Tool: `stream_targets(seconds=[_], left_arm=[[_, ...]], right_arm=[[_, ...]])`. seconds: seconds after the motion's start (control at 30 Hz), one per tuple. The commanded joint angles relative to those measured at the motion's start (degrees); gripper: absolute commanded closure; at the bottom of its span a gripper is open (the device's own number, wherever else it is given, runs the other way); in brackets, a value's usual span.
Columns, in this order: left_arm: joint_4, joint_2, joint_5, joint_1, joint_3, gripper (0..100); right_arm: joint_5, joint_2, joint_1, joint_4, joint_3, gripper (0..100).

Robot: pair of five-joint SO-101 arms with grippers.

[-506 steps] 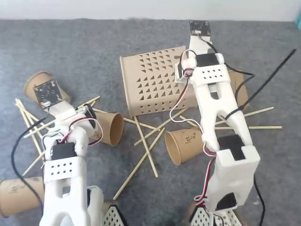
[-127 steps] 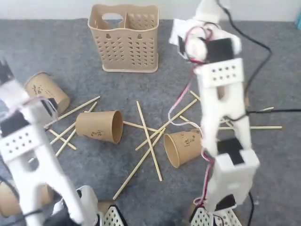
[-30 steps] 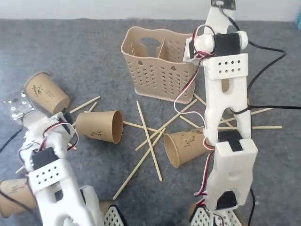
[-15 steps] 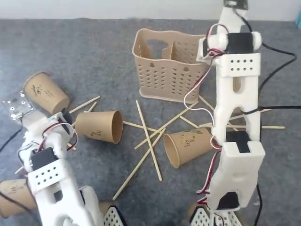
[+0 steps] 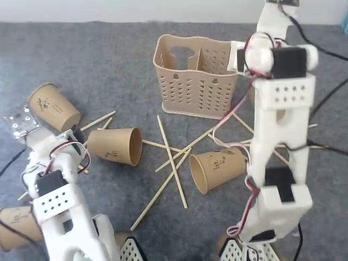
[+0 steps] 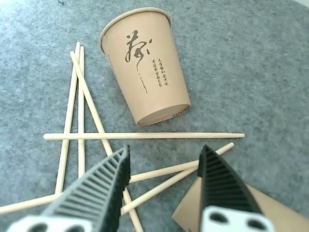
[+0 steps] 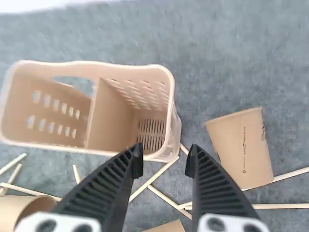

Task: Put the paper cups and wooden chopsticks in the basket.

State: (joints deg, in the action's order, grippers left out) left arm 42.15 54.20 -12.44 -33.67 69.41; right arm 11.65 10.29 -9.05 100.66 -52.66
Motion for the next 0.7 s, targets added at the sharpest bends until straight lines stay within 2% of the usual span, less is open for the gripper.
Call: stream_targets(seconds=[0.0, 0.13, 0.2, 0.4, 0.53, 0.67], left_arm=[[2.99, 1.32, -0.70, 0.44, -3.03, 78], [7.47, 1.32, -0.70, 0.44, -5.23, 78], [9.58, 1.32, -0.53, 0.53, -6.02, 78], [15.65, 1.32, 1.32, 4.57, -9.98, 78], [20.92, 1.32, 1.93, 9.58, -13.76, 78], [26.02, 1.32, 6.15, 15.30, -16.75, 78]], right_arm=[[-0.35, -15.16, -0.22, 2.59, 7.91, 84.1], [-0.70, -28.44, -0.13, 2.42, 21.71, 84.1], [-3.43, -34.95, 0.31, 2.15, 28.75, 84.1], [-15.03, -48.40, 10.77, -1.10, 48.79, 84.1], [-21.89, -52.18, 16.04, -3.82, 61.19, 84.1], [-26.46, -54.55, 21.41, -5.41, 70.86, 84.1]])
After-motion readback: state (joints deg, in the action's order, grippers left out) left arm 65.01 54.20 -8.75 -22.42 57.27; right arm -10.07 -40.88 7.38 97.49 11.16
